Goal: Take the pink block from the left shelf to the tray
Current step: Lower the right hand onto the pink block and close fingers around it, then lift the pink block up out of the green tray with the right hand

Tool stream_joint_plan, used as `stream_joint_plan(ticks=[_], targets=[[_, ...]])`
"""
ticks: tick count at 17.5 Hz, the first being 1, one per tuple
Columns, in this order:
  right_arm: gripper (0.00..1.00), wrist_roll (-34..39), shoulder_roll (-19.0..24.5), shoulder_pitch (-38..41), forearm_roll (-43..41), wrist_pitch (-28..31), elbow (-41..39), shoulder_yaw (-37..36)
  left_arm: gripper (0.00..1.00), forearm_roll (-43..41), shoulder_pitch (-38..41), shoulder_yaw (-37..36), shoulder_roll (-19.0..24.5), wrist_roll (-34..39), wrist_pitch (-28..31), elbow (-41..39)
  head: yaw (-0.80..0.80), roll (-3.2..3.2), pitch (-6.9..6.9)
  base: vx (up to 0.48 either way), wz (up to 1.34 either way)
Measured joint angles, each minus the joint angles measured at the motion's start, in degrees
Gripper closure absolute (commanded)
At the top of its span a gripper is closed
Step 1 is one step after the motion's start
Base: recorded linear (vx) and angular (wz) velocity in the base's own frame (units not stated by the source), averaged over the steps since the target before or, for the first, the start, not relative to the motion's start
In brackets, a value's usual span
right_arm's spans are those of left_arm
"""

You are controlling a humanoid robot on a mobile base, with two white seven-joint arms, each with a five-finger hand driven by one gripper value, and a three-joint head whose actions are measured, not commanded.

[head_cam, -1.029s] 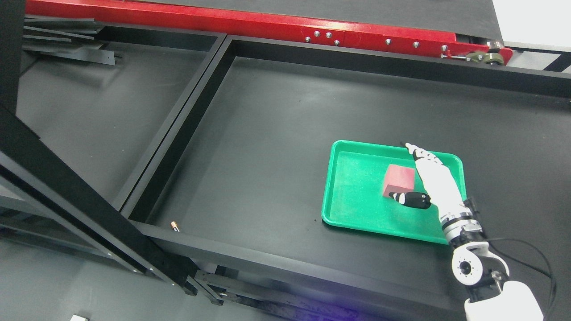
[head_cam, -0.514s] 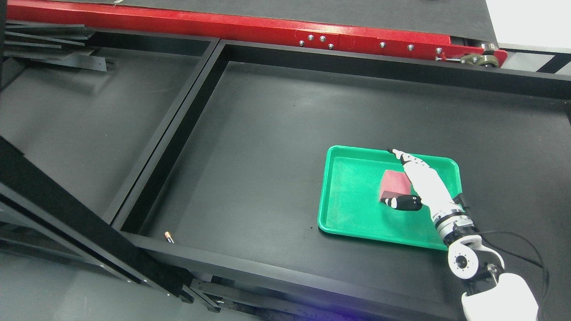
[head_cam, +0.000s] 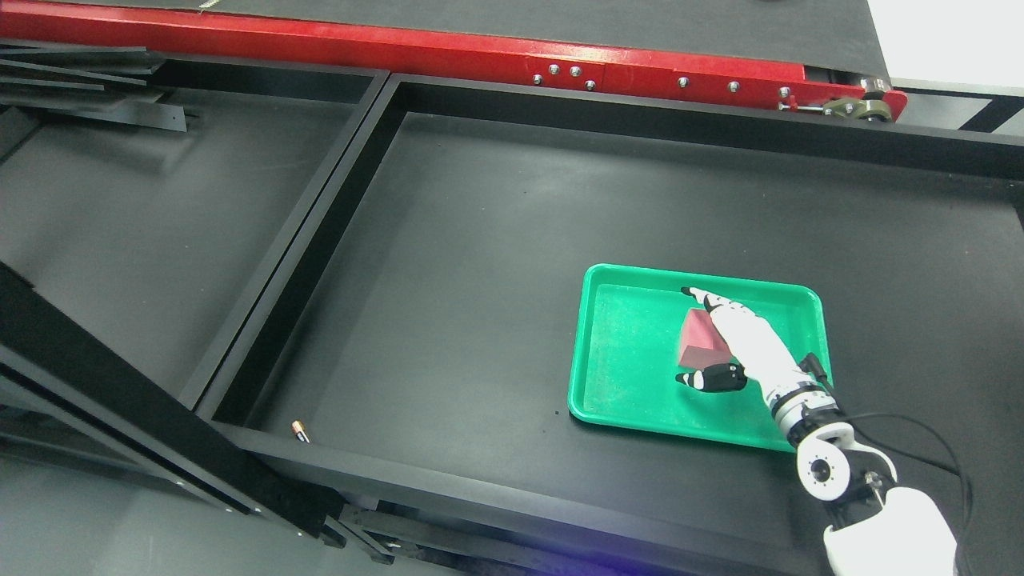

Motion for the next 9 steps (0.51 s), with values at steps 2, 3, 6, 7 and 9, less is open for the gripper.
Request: stream_joint_plan(ticks=[2, 3, 6, 7, 9], targets=[[0.02, 0.03, -0.11, -0.05, 0.0, 0.4, 0.39, 0.19, 0.0, 0.0, 0.0, 0.0, 0.0, 0.0, 0.0, 0.0, 0.0, 0.0, 0.0, 0.0, 0.0], [0.02, 0.03, -0.15, -0.07, 0.02, 0.58, 0.6, 0.28, 0.0, 0.0, 0.0, 0.0, 0.0, 0.0, 0.0, 0.0, 0.0, 0.0, 0.0, 0.0, 0.0], [0.13, 0.12, -0.33, -0.09, 0.08, 1.16, 1.23, 0.52, 0.0, 0.0, 0.0, 0.0, 0.0, 0.0, 0.0, 0.0, 0.0, 0.0, 0.0, 0.0, 0.0], [0.18, 0.12, -0.42, -0.1, 0.11, 1.24, 1.39, 0.6, 0.0, 0.0, 0.0, 0.0, 0.0, 0.0, 0.0, 0.0, 0.0, 0.0, 0.0, 0.0, 0.0], [0.3, 0.12, -0.62, -0.1, 0.26, 1.42, 1.72, 0.73, 0.0, 0.0, 0.0, 0.0, 0.0, 0.0, 0.0, 0.0, 0.0, 0.0, 0.0, 0.0, 0.0]])
